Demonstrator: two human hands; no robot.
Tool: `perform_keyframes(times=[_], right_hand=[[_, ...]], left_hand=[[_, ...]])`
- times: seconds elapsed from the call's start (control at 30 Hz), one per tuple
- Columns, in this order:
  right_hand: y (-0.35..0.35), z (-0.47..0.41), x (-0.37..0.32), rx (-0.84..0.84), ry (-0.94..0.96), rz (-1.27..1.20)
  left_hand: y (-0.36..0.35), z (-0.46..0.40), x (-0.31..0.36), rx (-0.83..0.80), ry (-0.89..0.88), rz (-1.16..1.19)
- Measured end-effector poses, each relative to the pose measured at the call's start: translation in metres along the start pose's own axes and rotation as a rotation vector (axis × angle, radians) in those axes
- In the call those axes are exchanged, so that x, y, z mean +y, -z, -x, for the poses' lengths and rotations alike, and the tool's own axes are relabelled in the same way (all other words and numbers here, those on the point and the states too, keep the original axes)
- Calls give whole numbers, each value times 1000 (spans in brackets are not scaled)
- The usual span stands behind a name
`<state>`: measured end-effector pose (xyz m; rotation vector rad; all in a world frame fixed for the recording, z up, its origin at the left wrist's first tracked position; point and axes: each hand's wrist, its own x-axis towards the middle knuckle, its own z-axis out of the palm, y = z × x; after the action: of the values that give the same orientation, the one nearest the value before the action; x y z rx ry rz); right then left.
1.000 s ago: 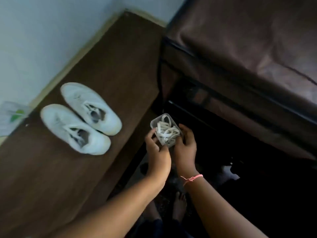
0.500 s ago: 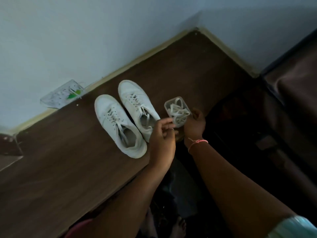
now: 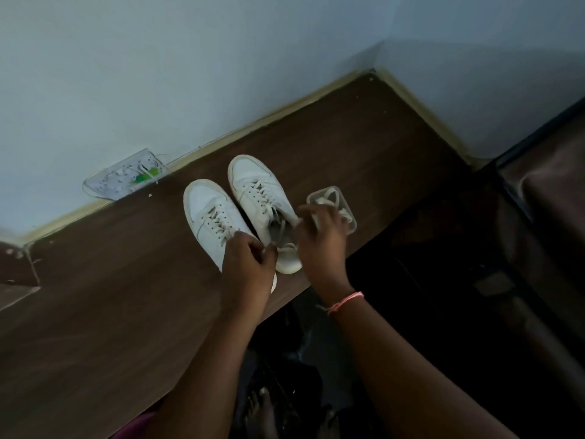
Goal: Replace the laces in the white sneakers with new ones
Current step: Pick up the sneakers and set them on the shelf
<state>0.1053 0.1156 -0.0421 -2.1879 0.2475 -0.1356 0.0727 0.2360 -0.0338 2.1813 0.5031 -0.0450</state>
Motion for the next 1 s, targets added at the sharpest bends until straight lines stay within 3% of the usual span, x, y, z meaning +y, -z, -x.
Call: perform_keyframes(times=[0.1, 0.4, 0.77, 0.9, 1.0], right_hand=[[-20, 12, 3, -143, 73, 135], [-31, 21, 34, 45, 306, 95], [-51, 11, 53, 306, 412, -96], [-48, 9, 54, 350, 463, 19], [-37, 27, 55, 309, 509, 154]], left_hand=[[-11, 3, -4, 35, -5, -43], [-25, 9, -7, 280, -75, -280], [-24, -6, -15, 216, -109, -352], [-20, -7, -19, 216, -157, -344], [-12, 1, -37, 219, -253, -202]])
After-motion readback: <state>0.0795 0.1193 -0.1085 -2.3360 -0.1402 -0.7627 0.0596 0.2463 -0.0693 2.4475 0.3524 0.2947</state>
